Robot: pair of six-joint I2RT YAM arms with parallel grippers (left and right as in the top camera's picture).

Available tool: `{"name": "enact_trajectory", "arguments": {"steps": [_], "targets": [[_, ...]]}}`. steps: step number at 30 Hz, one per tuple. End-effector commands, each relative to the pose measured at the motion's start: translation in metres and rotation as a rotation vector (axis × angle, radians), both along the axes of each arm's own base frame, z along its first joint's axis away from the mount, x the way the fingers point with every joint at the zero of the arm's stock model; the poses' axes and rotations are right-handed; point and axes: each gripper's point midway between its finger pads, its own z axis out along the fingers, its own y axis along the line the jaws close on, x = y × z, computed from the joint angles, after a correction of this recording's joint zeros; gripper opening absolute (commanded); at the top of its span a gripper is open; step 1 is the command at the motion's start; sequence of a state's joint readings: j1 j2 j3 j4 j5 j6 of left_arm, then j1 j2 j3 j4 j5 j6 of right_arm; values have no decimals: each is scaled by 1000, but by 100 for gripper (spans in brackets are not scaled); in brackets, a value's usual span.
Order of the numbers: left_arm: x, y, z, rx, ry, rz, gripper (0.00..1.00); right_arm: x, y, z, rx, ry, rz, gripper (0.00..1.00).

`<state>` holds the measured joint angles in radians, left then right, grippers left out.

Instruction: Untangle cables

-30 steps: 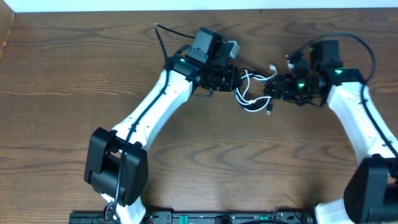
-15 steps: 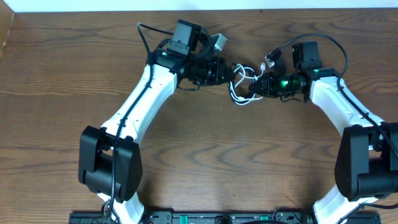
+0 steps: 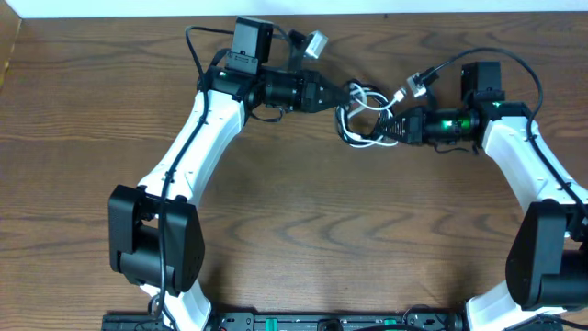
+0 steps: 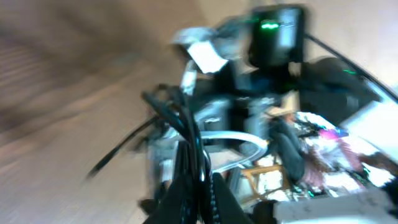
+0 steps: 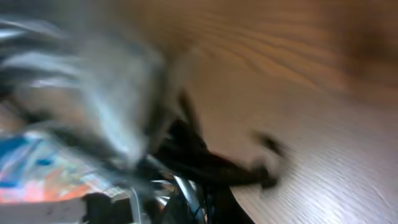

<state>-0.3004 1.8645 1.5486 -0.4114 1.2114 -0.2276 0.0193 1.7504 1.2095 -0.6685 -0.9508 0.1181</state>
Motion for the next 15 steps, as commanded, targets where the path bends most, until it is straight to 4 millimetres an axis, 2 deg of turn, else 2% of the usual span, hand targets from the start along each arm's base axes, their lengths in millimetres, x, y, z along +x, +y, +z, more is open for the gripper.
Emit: {"name": "enact_trajectory", "arguments": {"steps": [1, 4, 8, 13, 15], "targets": [[-28, -3, 39, -195, -24, -186, 7, 7, -53, -45, -384, 133, -248, 1], [-36, -3, 54, -266, -14, -254, 7, 3, -71, -55, -490, 168, -299, 1], [-35, -3, 56, -264, 20, -250, 7, 2, -68, -54, -481, 140, -257, 2], [-20, -6, 44, -197, -3, -164, 7, 0, -52, -35, -380, 71, -162, 1], [-6, -5, 30, -121, -17, -76, 7, -3, -52, -27, -367, 58, -157, 1]]}}
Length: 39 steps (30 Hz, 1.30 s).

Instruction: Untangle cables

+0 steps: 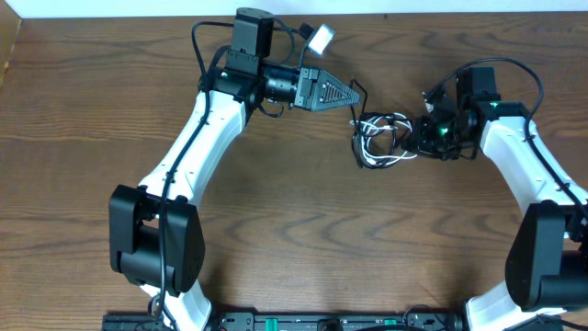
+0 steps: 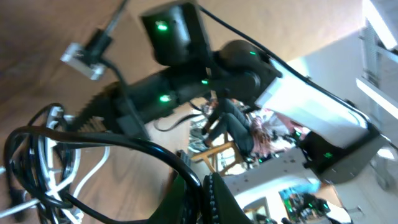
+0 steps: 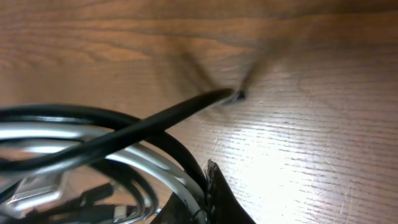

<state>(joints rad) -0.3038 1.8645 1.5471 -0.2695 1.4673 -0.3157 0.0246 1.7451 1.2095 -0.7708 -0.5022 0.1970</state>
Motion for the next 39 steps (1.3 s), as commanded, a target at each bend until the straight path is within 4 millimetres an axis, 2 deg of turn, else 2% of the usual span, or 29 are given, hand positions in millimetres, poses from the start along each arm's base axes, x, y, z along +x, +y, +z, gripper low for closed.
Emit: {"name": "enact_trajectory", "arguments": {"steps": [1, 2, 3, 5, 6, 8, 11, 14, 15, 17, 22, 23, 25, 27, 33, 39], "targets": [[25, 4, -21, 131, -11, 157, 7, -2, 2, 30, 43, -84, 50, 1], [32, 6, -31, 183, -4, 207, 8, -4, 3, 35, 46, -93, 56, 1], [45, 15, -54, 304, 4, 307, 7, -7, 3, 43, 48, -110, 67, 1], [57, 34, -86, 493, 12, 434, 7, -10, 2, 55, 47, -140, 67, 1], [63, 54, -112, 666, 24, 536, 7, -11, 2, 64, 47, -163, 63, 1], [62, 89, -144, 934, 19, 658, 8, -13, 0, 78, 44, -194, 41, 1], [53, 115, -160, 1149, -9, 719, 7, -14, -9, 85, 10, -187, -40, 1], [46, 119, -163, 1213, -21, 718, 8, -14, -25, 75, -69, -130, -156, 1], [46, 118, -163, 1212, -21, 715, 9, -14, -25, 73, -68, -121, -161, 1], [42, 109, -163, 1180, -6, 685, 17, -14, -19, 75, -45, -124, -147, 1], [25, 72, -156, 1005, 15, 505, 17, -13, -13, 77, -30, -138, -124, 1], [21, 65, -153, 965, 2, 457, 27, -13, -13, 77, -30, -137, -124, 1], [13, 50, -146, 882, -19, 364, 39, -14, -10, 78, -15, -137, -117, 1], [6, 39, -142, 817, -18, 306, 46, -14, -8, 80, 1, -140, -106, 1], [-1, 13, -141, 713, 1, 226, 48, -16, 1, 84, 49, -144, -74, 1], [-9, -28, -166, 680, -33, 142, 49, -19, 2, 83, 58, -130, -70, 1]]}}
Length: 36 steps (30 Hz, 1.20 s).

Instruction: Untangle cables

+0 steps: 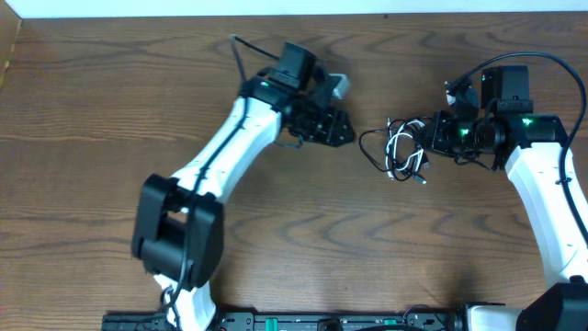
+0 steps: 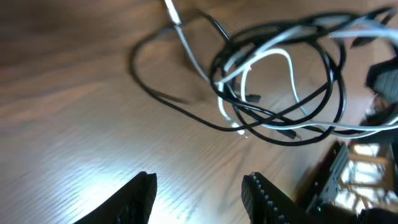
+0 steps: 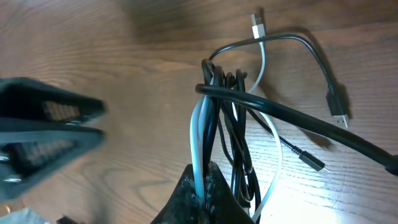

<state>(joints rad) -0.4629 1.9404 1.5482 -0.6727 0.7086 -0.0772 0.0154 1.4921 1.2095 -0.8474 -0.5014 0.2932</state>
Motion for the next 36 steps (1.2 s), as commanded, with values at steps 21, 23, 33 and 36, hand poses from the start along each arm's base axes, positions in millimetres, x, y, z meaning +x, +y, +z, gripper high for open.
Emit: {"name": "enact_trajectory", "arguments": {"steps": [21, 23, 33, 36], "targets": [[23, -99, -76, -46, -5, 131, 44, -4, 6, 3, 26, 13, 20, 1], [29, -96, -78, -19, -40, 159, 36, -4, 6, 2, 25, 14, 19, 1], [47, -78, -75, 20, -72, 233, 7, -4, -21, -12, -114, 57, -95, 1], [52, -62, -55, 20, -74, 254, 8, -3, -34, -16, -182, 66, -147, 1]]}}
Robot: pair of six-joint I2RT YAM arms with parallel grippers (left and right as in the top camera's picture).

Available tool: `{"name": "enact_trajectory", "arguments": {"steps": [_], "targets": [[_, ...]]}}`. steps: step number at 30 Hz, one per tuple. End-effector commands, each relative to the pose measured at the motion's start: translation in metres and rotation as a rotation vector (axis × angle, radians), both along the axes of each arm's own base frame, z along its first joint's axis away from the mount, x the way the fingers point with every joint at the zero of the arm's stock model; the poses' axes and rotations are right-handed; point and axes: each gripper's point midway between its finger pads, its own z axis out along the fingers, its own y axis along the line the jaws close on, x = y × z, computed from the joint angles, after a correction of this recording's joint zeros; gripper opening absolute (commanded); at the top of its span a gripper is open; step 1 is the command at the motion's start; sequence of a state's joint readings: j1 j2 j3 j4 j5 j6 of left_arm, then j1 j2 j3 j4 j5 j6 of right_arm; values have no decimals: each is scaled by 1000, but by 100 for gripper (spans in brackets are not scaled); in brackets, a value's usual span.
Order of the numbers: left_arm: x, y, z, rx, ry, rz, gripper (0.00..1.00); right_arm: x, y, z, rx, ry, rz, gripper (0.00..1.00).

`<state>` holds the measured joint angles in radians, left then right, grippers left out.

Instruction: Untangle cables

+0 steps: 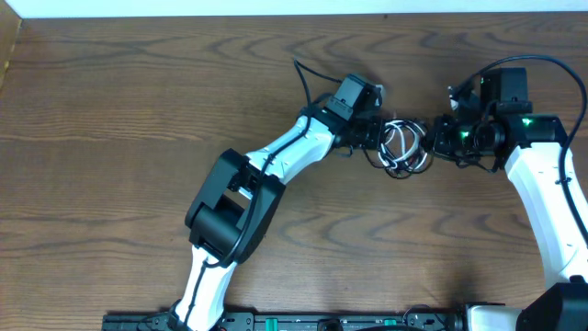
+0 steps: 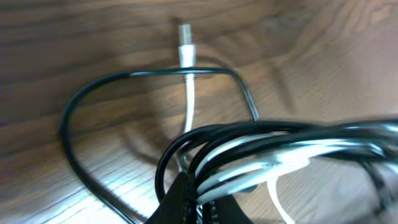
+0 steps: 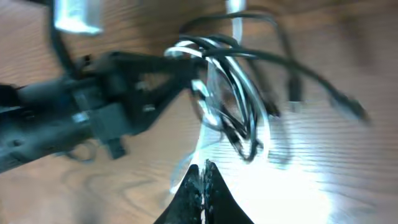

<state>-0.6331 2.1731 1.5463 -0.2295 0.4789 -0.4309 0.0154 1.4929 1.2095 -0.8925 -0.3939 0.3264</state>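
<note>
The tangled bundle of black and white cables [image 1: 401, 147] lies on the wooden table between both arms. My left gripper [image 1: 375, 138] is at its left side, shut on several black and white strands [image 2: 280, 149]; the left wrist view shows the closed jaws [image 2: 194, 200] clamping them. A white USB plug [image 2: 185, 34] and a black loop [image 2: 68, 124] spread beyond the grip. My right gripper [image 1: 430, 138] is at the bundle's right side, its jaws [image 3: 203, 177] shut on a pale strand, with the bundle [image 3: 233, 93] just ahead in a blurred view.
The wooden table [image 1: 110, 138] extends wide to the left and front. A white strip [image 1: 276, 7] borders its far edge. A black equipment rail [image 1: 322, 322] runs along the front edge. Loose plug ends [image 3: 348, 109] trail off the bundle.
My left gripper was open and apart from the bundle, to its left. Now it is farther right and shut on the bundle's left side. My right gripper still holds the right side.
First both grippers met at the bundle near the back middle. Then my left gripper held a black strand while the bundle sat by my right gripper. Later my left gripper was open and clear, the bundle hanging from the right. Now both grip it.
</note>
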Motion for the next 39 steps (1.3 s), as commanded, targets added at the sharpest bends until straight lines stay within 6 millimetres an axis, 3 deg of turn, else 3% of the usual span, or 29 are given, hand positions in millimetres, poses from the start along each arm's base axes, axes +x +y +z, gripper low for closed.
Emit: {"name": "enact_trajectory", "arguments": {"steps": [1, 4, 6, 9, 12, 14, 17, 25, 30, 34, 39], "targets": [[15, 26, 37, -5, -40, 41, 7, 4, -20, -5, -113, 6, -80, 1], [5, 35, 76, -39, -77, -24, 7, 4, -27, -8, -147, 7, -99, 1], [-15, 39, 114, -73, -112, -105, 8, 7, -27, -10, -149, -4, -98, 1], [-34, 37, 140, -131, -132, -193, 7, 11, -10, -4, -81, -52, 7, 3], [-43, 34, 152, -172, -130, -226, 7, 13, 27, 17, 100, -143, 172, 10], [-44, 35, 155, -194, -121, -236, 7, 13, 43, 30, 199, -189, 241, 20], [-43, 37, 160, -233, -111, -246, 7, 10, 54, 38, 268, -202, 277, 31], [-32, 47, 184, -381, -60, -225, 7, 6, 60, 43, 289, -238, 345, 33], [-30, 46, 200, -458, -57, -242, 7, 7, 64, 30, 276, -211, 364, 35], [-30, 37, 239, -608, -111, -316, 8, 8, 70, -1, 225, -132, 372, 35], [-19, 39, 270, -697, -159, -306, 7, 11, 65, -32, 181, -37, 334, 33]]}}
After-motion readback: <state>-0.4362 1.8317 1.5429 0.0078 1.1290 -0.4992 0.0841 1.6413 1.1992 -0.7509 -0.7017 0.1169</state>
